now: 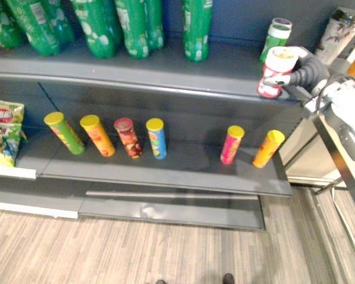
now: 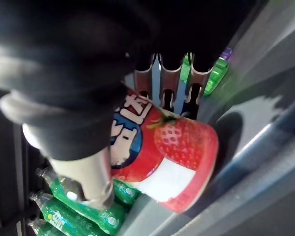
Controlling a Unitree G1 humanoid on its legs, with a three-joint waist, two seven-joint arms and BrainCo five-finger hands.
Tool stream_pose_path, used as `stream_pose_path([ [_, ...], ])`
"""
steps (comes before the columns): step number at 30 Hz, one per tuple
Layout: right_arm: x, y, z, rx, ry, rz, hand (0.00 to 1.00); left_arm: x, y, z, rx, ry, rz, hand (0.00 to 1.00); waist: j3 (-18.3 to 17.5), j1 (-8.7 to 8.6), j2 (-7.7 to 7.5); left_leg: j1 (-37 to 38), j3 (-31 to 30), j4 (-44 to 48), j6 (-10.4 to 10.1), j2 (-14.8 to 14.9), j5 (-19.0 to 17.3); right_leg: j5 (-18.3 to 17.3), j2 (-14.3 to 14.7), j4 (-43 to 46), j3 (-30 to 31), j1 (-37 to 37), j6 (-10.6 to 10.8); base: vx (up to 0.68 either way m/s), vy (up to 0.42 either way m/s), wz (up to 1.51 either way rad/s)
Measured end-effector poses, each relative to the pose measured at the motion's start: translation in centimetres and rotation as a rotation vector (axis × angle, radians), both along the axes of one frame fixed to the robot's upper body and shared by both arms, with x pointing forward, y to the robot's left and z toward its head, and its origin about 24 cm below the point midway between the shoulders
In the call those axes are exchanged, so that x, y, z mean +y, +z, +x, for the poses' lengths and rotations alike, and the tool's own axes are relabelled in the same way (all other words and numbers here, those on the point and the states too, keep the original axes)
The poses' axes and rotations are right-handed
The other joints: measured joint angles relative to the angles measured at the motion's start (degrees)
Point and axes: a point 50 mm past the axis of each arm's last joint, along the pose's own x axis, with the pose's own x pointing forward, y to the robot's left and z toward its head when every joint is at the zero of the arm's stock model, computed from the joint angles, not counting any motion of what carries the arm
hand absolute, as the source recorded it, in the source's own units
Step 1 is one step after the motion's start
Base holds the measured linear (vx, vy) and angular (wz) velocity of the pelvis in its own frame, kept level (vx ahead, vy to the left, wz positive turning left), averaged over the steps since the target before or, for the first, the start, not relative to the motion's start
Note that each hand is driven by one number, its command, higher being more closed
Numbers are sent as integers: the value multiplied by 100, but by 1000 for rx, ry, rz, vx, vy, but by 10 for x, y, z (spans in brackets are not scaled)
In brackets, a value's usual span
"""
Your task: Put the gum and the chips on the shelf.
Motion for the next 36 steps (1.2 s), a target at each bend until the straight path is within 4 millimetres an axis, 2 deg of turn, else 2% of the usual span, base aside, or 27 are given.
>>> stream_pose_path([
  [7,-1,-1,1,7,-8,-21,100,4,1,0,1,-3,9,0,-1,10,-96,5,1,4,0,1,0,0,0,-10,2,8,0,0,0,0],
  [17,-19,-2,10,15,-127,-56,100,3,1,4,-8,-7,9,0,0,117,-94,6,-2,8,1,-1,1,28,0,-60,0,33,-4,0,0,0],
  [27,-17,-7,15,25,-137,5,100,3,1,4,-3,-7,6,0,21,108,-70,9,3,15,1,0,1,28,0,-60,7,35,-4,0,0,0],
  [28,-17,-7,15,24,-138,6,0,3,1,5,-4,-7,6,0,39,110,-65,10,3,16,1,0,1,28,0,-60,7,41,-4,0,0,0],
  [36,-20,-8,15,20,-142,25,0,2,1,9,-14,-9,4,0,165,113,-51,35,1,14,1,4,1,27,6,-60,8,62,-4,0,0,0],
])
